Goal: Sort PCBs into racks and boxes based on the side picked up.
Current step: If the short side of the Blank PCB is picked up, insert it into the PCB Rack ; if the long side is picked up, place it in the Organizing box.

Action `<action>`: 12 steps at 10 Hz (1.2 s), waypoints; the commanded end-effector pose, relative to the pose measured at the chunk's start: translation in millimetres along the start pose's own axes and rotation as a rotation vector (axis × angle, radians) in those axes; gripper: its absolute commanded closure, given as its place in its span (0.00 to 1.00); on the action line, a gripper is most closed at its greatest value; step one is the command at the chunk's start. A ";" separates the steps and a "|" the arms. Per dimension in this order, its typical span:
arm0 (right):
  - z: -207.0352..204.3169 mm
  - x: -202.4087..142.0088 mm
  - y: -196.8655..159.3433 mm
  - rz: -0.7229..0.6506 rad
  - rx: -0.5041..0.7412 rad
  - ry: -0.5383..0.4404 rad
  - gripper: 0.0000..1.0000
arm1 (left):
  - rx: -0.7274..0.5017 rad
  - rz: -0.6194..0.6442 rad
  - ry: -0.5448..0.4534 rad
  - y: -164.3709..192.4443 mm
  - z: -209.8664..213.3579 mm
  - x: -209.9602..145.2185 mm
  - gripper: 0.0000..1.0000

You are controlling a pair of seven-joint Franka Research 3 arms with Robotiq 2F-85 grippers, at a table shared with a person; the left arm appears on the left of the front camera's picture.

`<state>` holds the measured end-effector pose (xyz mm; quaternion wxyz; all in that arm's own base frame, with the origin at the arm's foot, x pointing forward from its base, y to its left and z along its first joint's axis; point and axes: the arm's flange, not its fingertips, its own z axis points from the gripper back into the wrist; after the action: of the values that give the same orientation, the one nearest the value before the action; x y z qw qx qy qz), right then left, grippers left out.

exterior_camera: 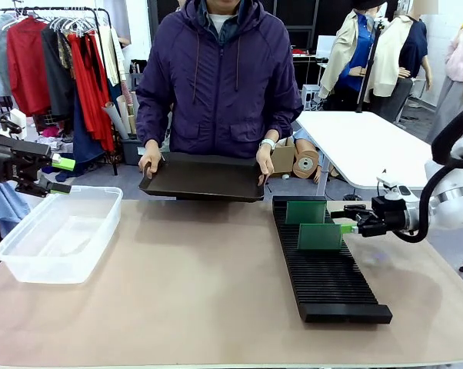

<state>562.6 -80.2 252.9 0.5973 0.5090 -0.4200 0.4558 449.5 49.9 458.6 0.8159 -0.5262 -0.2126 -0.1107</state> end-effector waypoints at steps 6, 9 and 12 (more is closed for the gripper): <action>15.4 57.7 61.6 -0.261 0.097 0.019 0.00 | 0.001 -0.001 -0.002 -1.4 1.3 0.5 0.00; 11.5 75.4 81.1 -0.425 0.140 0.022 0.00 | 0.001 -0.001 -0.002 -1.4 1.3 0.5 0.00; 7.1 88.2 89.5 -0.595 0.131 -0.043 0.00 | 0.001 -0.001 -0.002 -1.4 1.3 0.5 0.00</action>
<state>501.1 -74.4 347.9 0.6549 0.6412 -0.2451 0.3160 449.5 49.9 458.5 0.8159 -0.5262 -0.2125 -0.1106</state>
